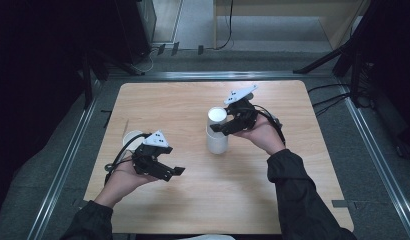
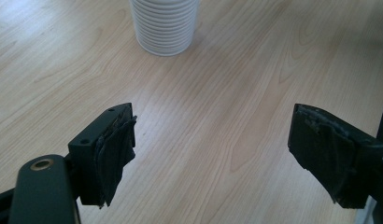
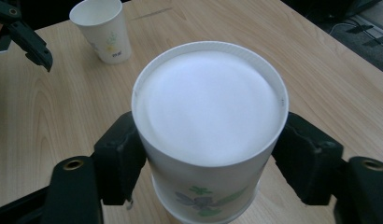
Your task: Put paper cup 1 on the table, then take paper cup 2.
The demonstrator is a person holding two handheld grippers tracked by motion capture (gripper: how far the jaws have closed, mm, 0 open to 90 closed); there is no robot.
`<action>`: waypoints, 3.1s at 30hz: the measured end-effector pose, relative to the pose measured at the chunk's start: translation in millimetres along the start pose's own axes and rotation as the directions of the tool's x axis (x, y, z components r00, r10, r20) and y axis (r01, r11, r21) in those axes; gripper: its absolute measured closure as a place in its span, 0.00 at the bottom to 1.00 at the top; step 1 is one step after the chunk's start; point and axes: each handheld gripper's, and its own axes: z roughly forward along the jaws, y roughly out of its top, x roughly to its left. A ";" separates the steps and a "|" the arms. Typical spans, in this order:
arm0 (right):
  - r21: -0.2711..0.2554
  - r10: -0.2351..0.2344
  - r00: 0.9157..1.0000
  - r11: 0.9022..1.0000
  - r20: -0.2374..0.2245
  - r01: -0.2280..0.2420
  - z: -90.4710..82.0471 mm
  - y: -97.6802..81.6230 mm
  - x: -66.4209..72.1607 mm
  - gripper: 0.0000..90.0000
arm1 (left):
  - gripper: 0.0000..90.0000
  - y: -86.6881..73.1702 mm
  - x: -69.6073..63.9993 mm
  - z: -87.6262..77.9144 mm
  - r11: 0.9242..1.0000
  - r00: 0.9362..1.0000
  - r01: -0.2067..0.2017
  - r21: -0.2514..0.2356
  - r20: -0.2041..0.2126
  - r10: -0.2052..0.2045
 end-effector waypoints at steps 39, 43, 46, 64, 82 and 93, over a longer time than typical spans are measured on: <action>-0.069 -0.006 0.999 0.998 0.034 0.008 -21.3 8.0 6.3 0.39 | 0.17 0.6 1.8 1.4 1.000 1.000 -0.014 -0.004 0.021 0.014; -0.089 0.000 0.999 0.996 0.036 0.003 -27.1 9.9 6.9 0.40 | 0.17 1.6 1.5 1.8 1.000 1.000 -0.016 -0.012 0.025 0.016; -0.103 0.004 0.999 0.995 0.039 0.000 -31.7 11.8 7.4 0.40 | 0.17 2.0 1.5 1.9 1.000 1.000 -0.016 -0.016 0.025 0.016; -0.200 -0.033 0.996 0.979 0.079 0.048 -73.6 34.9 26.2 0.40 | 0.17 4.7 0.9 -1.6 0.998 0.999 -0.025 -0.062 0.023 0.026; -0.222 -0.068 0.998 0.973 -0.010 0.064 -90.7 28.6 59.7 0.40 | 0.15 20.6 0.3 1.5 0.988 0.997 -0.052 -0.146 0.045 0.059; -0.165 -0.061 0.998 0.985 -0.017 0.058 -77.5 -5.3 77.2 0.40 | 0.15 28.9 -4.3 15.8 0.975 0.990 -0.086 -0.206 0.093 0.106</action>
